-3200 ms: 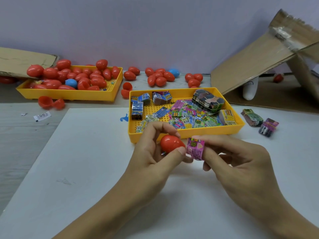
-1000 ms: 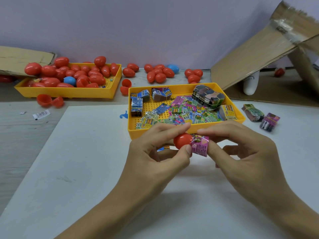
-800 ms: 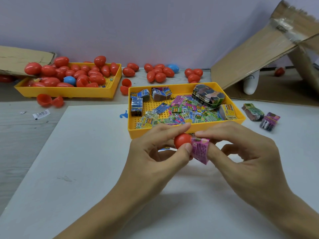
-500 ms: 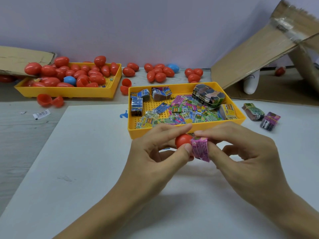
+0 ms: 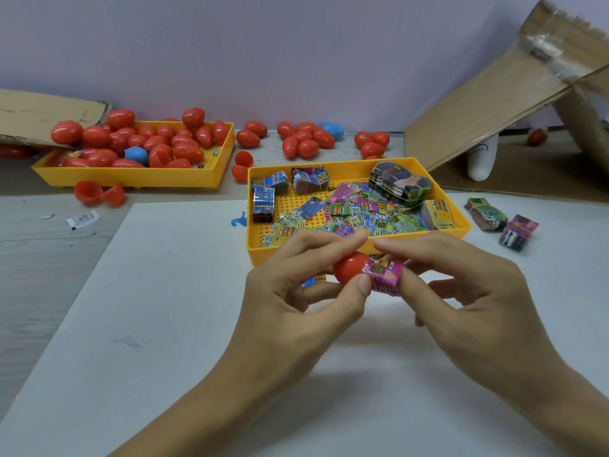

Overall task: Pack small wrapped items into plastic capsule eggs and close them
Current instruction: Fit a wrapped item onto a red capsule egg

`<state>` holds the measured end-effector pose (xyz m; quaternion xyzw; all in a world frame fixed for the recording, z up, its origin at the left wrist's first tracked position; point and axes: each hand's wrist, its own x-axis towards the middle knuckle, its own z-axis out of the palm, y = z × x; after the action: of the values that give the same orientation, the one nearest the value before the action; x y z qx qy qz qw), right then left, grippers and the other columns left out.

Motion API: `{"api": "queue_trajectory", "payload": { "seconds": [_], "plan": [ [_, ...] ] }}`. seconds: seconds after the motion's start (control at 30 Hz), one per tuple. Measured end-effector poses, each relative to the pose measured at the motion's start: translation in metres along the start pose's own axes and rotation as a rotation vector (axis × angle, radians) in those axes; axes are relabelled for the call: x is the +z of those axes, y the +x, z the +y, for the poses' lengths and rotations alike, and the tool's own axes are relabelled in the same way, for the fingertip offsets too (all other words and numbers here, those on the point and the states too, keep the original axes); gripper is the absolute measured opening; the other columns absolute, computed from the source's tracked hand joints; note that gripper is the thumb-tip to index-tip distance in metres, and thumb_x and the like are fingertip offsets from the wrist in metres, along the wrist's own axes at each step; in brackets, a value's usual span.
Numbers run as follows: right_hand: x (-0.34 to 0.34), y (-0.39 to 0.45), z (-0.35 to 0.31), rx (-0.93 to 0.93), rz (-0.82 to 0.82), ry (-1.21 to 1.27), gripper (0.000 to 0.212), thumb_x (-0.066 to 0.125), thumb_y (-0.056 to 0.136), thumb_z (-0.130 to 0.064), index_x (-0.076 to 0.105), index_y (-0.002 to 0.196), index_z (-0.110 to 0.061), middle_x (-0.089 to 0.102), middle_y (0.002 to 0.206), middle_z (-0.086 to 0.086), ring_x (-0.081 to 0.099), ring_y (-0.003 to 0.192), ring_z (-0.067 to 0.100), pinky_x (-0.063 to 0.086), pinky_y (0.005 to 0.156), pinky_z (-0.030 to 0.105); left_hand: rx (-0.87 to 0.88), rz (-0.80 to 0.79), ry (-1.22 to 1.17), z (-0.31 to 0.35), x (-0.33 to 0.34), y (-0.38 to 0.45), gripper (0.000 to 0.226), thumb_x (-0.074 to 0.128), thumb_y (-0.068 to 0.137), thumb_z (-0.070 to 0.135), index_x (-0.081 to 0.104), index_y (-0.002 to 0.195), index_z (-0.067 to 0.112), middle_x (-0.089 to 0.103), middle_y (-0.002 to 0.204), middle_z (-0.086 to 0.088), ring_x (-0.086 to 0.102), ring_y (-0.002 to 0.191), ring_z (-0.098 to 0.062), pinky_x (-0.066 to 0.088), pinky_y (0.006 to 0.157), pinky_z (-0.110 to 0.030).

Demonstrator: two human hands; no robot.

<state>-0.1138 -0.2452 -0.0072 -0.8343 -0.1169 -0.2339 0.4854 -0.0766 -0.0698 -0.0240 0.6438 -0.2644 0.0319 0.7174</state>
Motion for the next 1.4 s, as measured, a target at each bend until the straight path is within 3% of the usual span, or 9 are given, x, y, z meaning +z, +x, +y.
{"api": "queue_trajectory", "payload": {
  "seconds": [0.17,0.33,0.5,0.67,0.87,1.0,1.13,1.3,1.4],
  "plan": [
    [-0.005,0.001,0.0,0.034,0.037,-0.036,0.011,0.072,0.082,-0.024,0.076,0.091,-0.027,0.072,0.083,-0.011,0.07,0.072,0.015,0.05,0.045,0.031,0.114,0.002,0.101,0.002,0.002,-0.001,0.035,0.072,0.083,0.01,0.068,0.118,0.012,0.061,0.105,-0.008,0.067,0.095,-0.019,0.059,0.077,-0.025],
    [-0.012,0.007,-0.003,0.247,-0.117,0.288,0.012,0.072,0.086,-0.018,0.079,0.093,-0.024,0.076,0.084,0.005,0.071,0.069,0.019,0.052,0.043,0.028,0.208,-0.016,0.216,0.004,0.001,0.0,0.039,0.068,0.085,0.013,0.063,0.123,0.01,0.062,0.106,-0.009,0.066,0.095,-0.015,0.056,0.074,-0.018],
    [-0.018,0.015,-0.005,0.475,-0.227,0.548,0.028,0.059,0.08,-0.015,0.081,0.097,-0.017,0.076,0.094,0.015,0.073,0.081,0.027,0.054,0.048,0.032,0.309,0.011,0.305,0.004,0.0,-0.001,0.038,0.069,0.085,0.012,0.062,0.122,0.013,0.064,0.11,-0.006,0.066,0.1,-0.02,0.059,0.078,-0.029],
    [-0.02,0.017,-0.012,0.603,-0.279,0.702,0.031,0.071,0.08,-0.028,0.078,0.103,-0.009,0.074,0.104,0.021,0.073,0.094,0.031,0.058,0.057,0.033,0.35,0.037,0.385,0.006,-0.003,0.0,0.031,0.071,0.086,0.016,0.064,0.116,0.01,0.069,0.111,0.0,0.067,0.106,-0.017,0.056,0.086,-0.032],
    [-0.016,0.015,-0.016,0.688,-0.254,0.704,0.04,0.068,0.07,-0.035,0.079,0.098,-0.008,0.075,0.099,0.02,0.074,0.089,0.029,0.058,0.058,0.031,0.324,0.069,0.414,0.009,0.0,-0.001,0.03,0.072,0.084,0.022,0.069,0.111,0.01,0.071,0.11,0.004,0.068,0.105,-0.007,0.055,0.086,-0.026],
    [-0.014,0.014,-0.015,0.744,-0.293,0.759,0.03,0.071,0.07,-0.028,0.08,0.092,-0.009,0.076,0.094,0.014,0.075,0.083,0.023,0.057,0.057,0.028,0.357,0.067,0.414,0.009,0.003,-0.003,0.03,0.072,0.084,0.02,0.067,0.112,0.01,0.07,0.112,0.003,0.068,0.107,-0.005,0.053,0.09,-0.023],
    [-0.011,0.011,-0.012,0.823,-0.316,0.947,0.037,0.087,0.064,-0.026,0.079,0.098,-0.011,0.075,0.1,0.012,0.075,0.084,0.021,0.057,0.056,0.027,0.317,0.041,0.391,0.008,0.005,-0.004,0.031,0.069,0.087,0.023,0.068,0.114,0.008,0.071,0.113,0.002,0.068,0.108,-0.008,0.053,0.091,-0.026],
    [-0.01,0.006,-0.011,0.964,-0.278,1.14,0.044,0.09,0.062,-0.018,0.077,0.103,-0.008,0.073,0.105,0.018,0.075,0.086,0.024,0.058,0.055,0.026,0.233,-0.003,0.417,0.008,0.003,-0.003,0.031,0.065,0.089,0.026,0.07,0.116,0.011,0.072,0.112,0.007,0.068,0.106,-0.004,0.052,0.09,-0.021],
    [-0.008,0.008,-0.01,0.986,-0.199,1.081,0.031,0.083,0.063,-0.015,0.08,0.094,-0.009,0.075,0.096,0.016,0.074,0.073,0.019,0.058,0.054,0.025,0.205,-0.026,0.418,0.006,0.004,-0.003,0.035,0.066,0.088,0.025,0.069,0.118,0.009,0.072,0.115,0.005,0.066,0.11,-0.005,0.05,0.093,-0.021]
  ]
}}
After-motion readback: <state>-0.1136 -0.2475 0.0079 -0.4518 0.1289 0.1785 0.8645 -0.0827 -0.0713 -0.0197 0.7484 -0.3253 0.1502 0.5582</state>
